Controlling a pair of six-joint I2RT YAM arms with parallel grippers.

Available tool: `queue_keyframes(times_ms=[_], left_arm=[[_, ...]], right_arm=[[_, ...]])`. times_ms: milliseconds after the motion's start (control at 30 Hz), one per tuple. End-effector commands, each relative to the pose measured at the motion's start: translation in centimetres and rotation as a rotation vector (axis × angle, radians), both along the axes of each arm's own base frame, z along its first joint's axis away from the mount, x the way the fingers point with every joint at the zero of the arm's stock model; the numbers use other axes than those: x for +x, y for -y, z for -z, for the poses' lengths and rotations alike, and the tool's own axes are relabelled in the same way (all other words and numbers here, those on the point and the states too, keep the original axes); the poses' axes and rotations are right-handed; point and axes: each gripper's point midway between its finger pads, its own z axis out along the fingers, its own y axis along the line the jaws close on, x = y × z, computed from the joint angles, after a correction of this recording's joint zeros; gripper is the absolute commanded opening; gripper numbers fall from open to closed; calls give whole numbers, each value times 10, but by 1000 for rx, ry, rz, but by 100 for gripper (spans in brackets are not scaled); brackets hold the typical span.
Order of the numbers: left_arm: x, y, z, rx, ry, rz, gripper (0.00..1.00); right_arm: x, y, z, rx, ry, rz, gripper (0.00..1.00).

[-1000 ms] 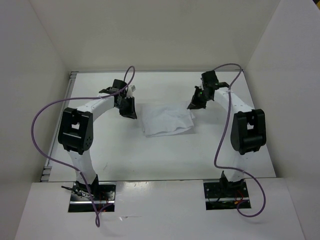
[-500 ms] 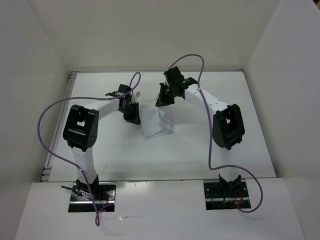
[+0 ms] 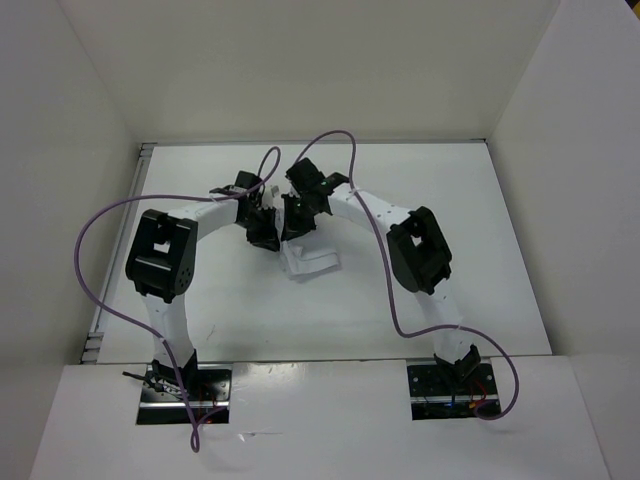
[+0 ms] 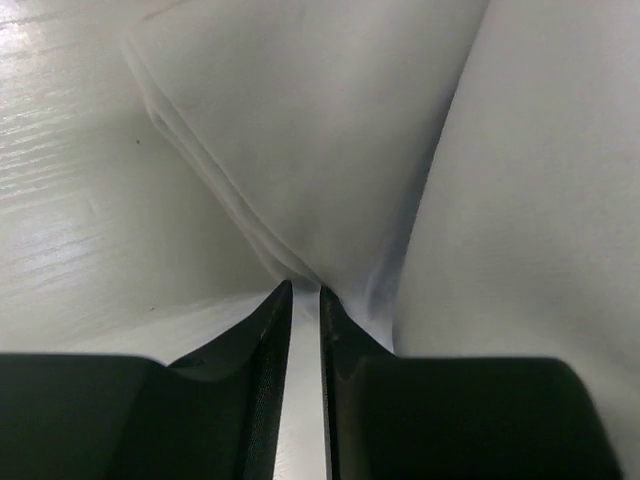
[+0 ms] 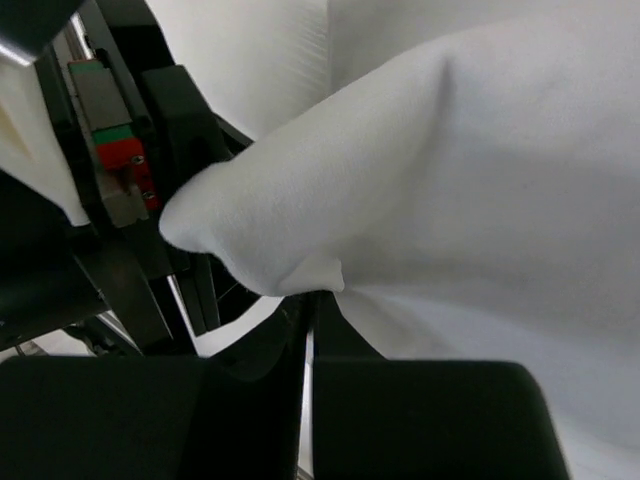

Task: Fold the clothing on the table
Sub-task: Fold the skirt

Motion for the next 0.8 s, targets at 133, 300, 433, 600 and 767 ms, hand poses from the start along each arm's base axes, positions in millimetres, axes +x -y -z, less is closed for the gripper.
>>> queue_keyframes(times_ms=[133, 300, 433, 600, 767], left_arm=[[7, -5, -29, -24, 47, -13, 24], [22, -51, -111, 93, 227, -89, 29], [21, -50, -177, 28, 367, -80, 29], [22, -1, -193, -165, 408, 65, 19], [51, 24, -169, -282, 357, 88, 15]], right_arm=[[-4, -15, 0, 55, -47, -48, 30], [-10, -21, -44, 140, -9, -92, 37], [-19, -1, -119, 198, 123, -77, 37], [-19, 49, -114, 203, 109, 34, 23], [-18, 50, -74, 199, 22, 31, 7]])
